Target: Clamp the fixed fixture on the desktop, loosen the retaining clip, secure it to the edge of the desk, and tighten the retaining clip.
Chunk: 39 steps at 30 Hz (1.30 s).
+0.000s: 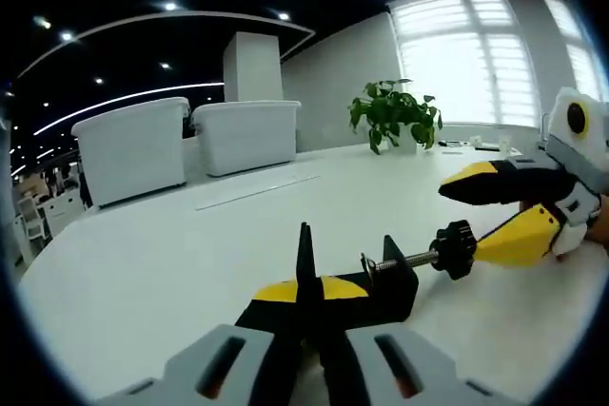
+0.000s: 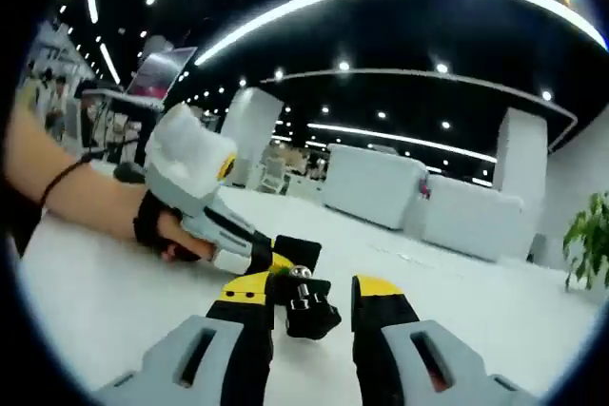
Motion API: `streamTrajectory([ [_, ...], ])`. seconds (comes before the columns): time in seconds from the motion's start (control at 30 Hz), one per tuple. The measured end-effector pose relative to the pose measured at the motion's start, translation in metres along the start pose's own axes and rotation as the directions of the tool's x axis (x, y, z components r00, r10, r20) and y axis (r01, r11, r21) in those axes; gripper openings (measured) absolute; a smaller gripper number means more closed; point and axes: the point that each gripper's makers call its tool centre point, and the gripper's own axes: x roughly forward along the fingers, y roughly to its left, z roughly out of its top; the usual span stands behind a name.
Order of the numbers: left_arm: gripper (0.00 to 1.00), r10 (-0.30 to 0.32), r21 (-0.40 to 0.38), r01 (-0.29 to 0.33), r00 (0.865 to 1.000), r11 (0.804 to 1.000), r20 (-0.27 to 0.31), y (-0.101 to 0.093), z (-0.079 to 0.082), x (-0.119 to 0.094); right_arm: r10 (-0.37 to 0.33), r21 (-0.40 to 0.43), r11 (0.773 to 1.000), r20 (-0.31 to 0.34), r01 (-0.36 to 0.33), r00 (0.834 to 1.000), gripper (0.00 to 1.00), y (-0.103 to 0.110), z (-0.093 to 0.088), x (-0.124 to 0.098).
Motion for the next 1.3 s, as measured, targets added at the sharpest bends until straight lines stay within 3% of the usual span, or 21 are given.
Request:
streamTrajectory([
  [0.03,0.06,0.000,0.000,0.000,1.000,1.000,0.000,0.000,0.000,0.000,0.002,0.049,0.999,-0.001,-0.002,1.000,0.31,-0.004,0.000,-0.001],
  [0.07,0.06,-0.001,0.000,0.001,1.000,1.000,0.000,0.001,0.000,0.000,0.018,0.157,0.987,-0.005,-0.017,1.000,0.31,-0.010,0.000,0.006],
  [0.13,0.06,-0.001,0.000,0.001,1.000,1.000,0.000,0.003,0.000,0.001,0.041,0.284,0.958,-0.004,-0.038,0.999,0.30,-0.015,-0.001,0.006],
  [0.3,0.06,-0.003,0.000,0.003,1.000,1.000,0.000,0.006,0.000,0.004,0.135,0.381,0.919,-0.072,-0.098,0.988,0.27,-0.002,-0.015,0.010],
  [0.5,0.06,-0.002,0.002,0.002,1.000,1.000,0.001,0.000,0.000,0.001,0.124,0.372,0.926,-0.121,-0.071,0.985,0.21,-0.004,-0.027,0.015],
  [0.57,0.06,-0.002,0.002,0.002,1.000,1.000,0.001,0.000,0.001,0.001,0.074,0.349,0.937,-0.120,-0.028,0.990,0.19,-0.010,-0.026,0.015],
  [0.63,0.06,-0.001,0.002,0.001,1.000,1.000,0.000,0.000,0.002,0.001,0.109,0.342,0.938,-0.130,-0.058,0.986,0.18,-0.004,-0.030,0.016],
  [0.87,0.06,-0.001,0.001,0.001,1.000,1.000,0.000,0.003,0.002,0.002,0.110,0.338,0.939,-0.115,-0.065,0.987,0.17,-0.003,-0.029,0.016],
  [0.93,0.06,-0.002,0.001,0.002,1.000,1.000,0.000,0.005,0.001,0.003,0.108,0.310,0.948,-0.104,-0.071,0.989,0.15,-0.003,-0.029,0.016],
  [1.03,0.06,-0.002,0.000,0.002,1.000,1.000,-0.001,0.003,0.000,0.002,0.098,0.191,0.978,-0.066,-0.084,0.993,0.10,0.000,-0.023,0.015],
  [1.17,0.06,-0.003,-0.001,0.003,1.000,1.000,-0.001,-0.001,0.000,-0.001,0.089,0.157,0.984,-0.060,-0.078,0.994,0.10,0.008,-0.020,0.007],
  [1.3,0.06,-0.001,-0.001,0.001,1.000,1.000,0.000,-0.002,0.001,-0.001,0.065,0.020,0.998,-0.037,-0.064,0.997,0.08,0.006,-0.015,0.007],
])
